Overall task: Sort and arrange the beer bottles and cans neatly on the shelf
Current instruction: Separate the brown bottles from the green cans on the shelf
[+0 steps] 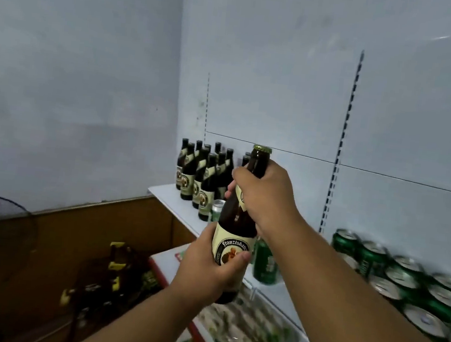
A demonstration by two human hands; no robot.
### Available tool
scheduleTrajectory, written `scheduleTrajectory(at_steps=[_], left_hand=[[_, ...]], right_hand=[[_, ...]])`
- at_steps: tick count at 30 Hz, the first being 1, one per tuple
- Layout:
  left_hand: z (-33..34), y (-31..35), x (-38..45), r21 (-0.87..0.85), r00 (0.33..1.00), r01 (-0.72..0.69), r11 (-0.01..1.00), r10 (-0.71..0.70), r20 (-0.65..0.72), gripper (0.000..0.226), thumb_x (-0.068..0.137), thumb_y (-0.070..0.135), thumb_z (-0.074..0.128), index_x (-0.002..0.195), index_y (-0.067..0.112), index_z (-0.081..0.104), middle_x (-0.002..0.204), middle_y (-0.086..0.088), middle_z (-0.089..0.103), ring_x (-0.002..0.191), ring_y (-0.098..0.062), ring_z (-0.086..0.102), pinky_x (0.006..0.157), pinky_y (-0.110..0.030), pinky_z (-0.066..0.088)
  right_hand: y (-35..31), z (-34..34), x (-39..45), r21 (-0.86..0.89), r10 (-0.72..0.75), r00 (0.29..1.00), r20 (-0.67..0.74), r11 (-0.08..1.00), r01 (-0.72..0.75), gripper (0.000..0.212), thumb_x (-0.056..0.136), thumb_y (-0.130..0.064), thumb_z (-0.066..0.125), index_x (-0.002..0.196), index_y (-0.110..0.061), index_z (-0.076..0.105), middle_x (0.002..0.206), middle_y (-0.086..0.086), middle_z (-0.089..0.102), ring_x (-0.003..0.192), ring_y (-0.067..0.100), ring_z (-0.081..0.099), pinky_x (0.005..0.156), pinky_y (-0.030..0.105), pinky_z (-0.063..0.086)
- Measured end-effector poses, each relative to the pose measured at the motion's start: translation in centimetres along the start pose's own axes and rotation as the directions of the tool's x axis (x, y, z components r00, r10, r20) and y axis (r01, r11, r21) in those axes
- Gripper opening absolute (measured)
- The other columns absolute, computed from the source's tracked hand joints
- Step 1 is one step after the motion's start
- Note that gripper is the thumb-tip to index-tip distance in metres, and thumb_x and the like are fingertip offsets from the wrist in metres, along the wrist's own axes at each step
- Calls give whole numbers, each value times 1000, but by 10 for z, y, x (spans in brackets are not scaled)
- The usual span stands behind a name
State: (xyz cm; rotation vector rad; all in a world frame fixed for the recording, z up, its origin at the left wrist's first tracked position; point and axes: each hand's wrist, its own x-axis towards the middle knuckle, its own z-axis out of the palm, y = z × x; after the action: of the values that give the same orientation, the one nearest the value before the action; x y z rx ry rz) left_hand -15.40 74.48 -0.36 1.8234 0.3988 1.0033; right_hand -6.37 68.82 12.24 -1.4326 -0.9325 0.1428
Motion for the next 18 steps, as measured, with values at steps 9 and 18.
scheduleTrajectory(at_steps=[9, 18], left_hand=[[-81, -92, 82, 12, 994, 68, 998, -66, -82, 47, 78, 35, 81, 115, 31, 53, 95, 10, 71, 87, -6, 70, 73, -25, 59], [-169, -160, 219, 36, 987, 91, 995, -85, -136, 46, 78, 34, 81, 112, 39, 51, 98, 11, 70, 90, -2, 68, 73, -22, 57]], right_hand=[[47, 123, 90, 96, 101, 980, 173, 988, -119, 19, 84, -16, 64, 79, 2, 69, 66, 16, 71, 67, 35, 72, 70, 55, 60], [78, 247, 220, 110, 97, 975, 198, 987, -121, 9, 85, -14, 62, 82, -6, 67, 71, 12, 72, 73, 30, 73, 74, 51, 61]])
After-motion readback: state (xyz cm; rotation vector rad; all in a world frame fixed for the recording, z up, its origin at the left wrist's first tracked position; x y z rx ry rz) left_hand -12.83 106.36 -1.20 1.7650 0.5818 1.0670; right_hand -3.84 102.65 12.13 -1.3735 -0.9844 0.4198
